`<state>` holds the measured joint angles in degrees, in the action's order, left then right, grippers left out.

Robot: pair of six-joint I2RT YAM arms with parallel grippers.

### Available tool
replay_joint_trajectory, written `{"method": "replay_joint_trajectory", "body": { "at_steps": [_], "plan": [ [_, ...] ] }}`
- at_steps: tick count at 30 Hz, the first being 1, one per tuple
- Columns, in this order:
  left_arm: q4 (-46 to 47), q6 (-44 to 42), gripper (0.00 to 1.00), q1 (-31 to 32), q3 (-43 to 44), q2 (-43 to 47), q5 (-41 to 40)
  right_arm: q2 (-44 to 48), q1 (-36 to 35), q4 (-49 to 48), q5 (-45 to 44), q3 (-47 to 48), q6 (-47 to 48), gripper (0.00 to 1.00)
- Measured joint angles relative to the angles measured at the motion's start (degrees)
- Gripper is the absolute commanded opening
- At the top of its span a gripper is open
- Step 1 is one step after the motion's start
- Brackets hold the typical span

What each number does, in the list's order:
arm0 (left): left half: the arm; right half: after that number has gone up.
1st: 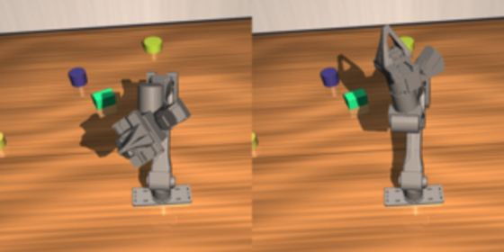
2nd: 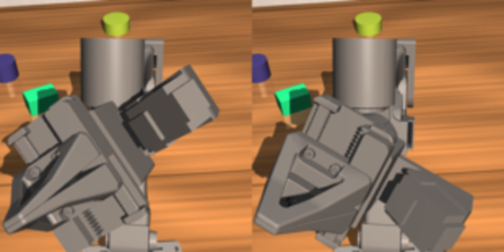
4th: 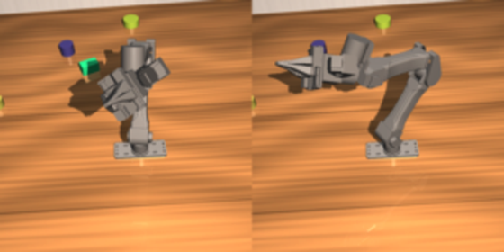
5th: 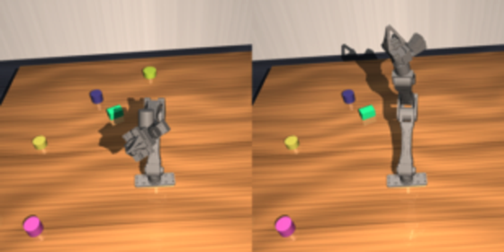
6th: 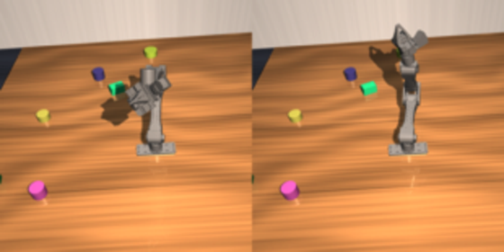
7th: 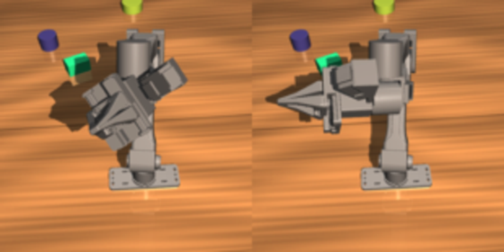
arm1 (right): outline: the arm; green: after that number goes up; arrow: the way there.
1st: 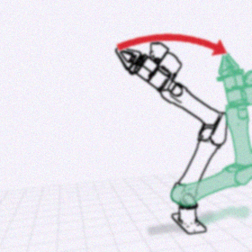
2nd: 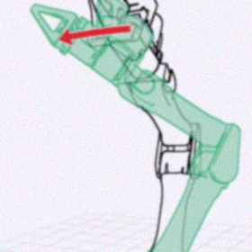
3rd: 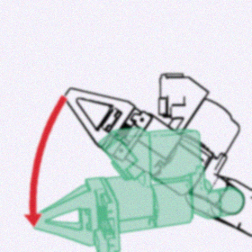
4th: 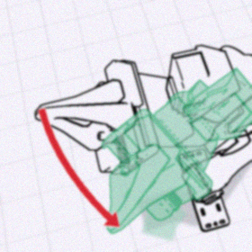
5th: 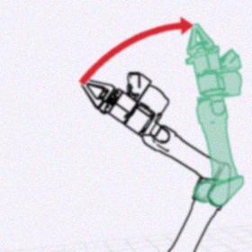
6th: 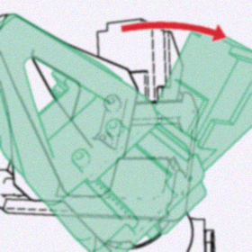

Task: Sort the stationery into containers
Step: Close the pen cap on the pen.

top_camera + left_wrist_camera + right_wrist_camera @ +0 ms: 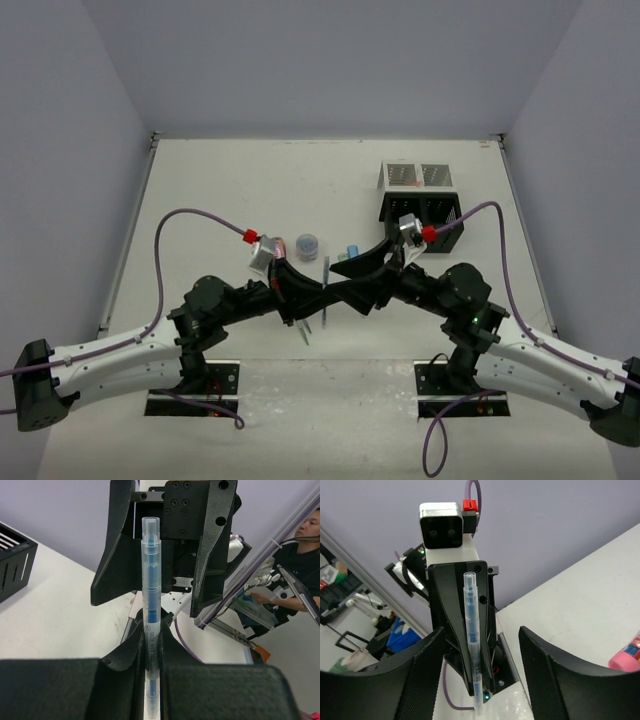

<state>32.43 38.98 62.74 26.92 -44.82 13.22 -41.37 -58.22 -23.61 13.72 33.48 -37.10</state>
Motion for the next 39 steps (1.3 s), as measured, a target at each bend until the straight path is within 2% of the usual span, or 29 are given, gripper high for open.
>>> {"method": "replay_joint_trajectory", "body": {
  "at_steps": [7, 12, 22, 27, 31, 33, 39],
  "plan": [
    [0.09, -2.43, 0.0, 0.02, -0.02, 0.81, 2.29, 1.65, -0.01, 2.95, -0.55, 3.21, 1.56, 0.69],
    [0.1, -2.87, 0.0, 0.02, -0.05, -0.26, 3.54, 1.63, -0.02, 5.77, -1.13, 7.23, 2.84, 0.62],
    [0.12, -3.28, 0.0, 0.02, -0.17, -1.36, 5.38, -2.09, -0.01, 9.73, -3.31, 11.54, 4.14, 0.41],
    [-0.06, -3.28, 0.0, 0.02, -0.17, -1.36, 5.39, -4.47, -0.02, 10.79, -1.7, 11.56, 4.24, 0.16],
    [-0.61, -3.3, 0.0, -0.09, -0.26, -1.4, 5.06, -4.77, -0.14, 10.88, -0.39, 11.62, 4.37, 0.11],
    [-0.59, -3.32, 0.0, -0.09, -0.26, -1.4, 5.02, -4.76, -0.17, 10.89, -0.17, 11.62, 4.32, 0.0],
    [-1.31, -3.65, 0.0, 0.01, -0.26, -0.86, 3.79, -4.76, -0.15, 10.79, -0.12, 11.51, 4.57, 0.0]
  ]
}}
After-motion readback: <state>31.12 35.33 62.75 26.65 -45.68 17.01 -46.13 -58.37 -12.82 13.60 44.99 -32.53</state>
